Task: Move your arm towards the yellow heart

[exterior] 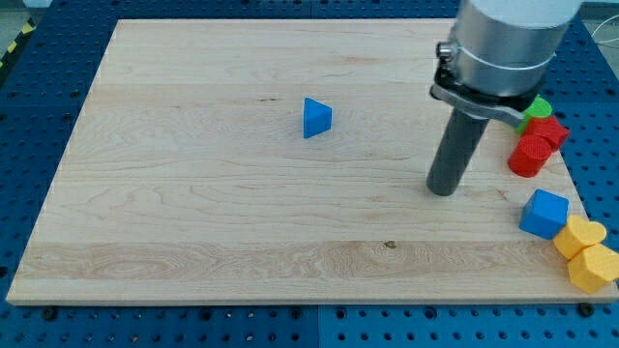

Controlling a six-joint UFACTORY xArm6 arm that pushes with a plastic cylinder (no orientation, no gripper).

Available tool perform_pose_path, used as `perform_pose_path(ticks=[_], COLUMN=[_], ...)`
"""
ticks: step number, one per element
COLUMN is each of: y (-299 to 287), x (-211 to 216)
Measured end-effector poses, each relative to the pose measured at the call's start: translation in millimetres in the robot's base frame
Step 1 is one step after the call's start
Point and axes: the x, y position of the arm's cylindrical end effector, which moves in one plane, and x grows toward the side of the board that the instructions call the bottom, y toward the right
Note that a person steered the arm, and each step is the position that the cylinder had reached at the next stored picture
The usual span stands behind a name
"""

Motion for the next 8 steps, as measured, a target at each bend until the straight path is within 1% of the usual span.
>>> perform_pose_path(ticks=[3,4,5,6,8], y=[130,175,187,183,162], x=[2,26,62,71,52])
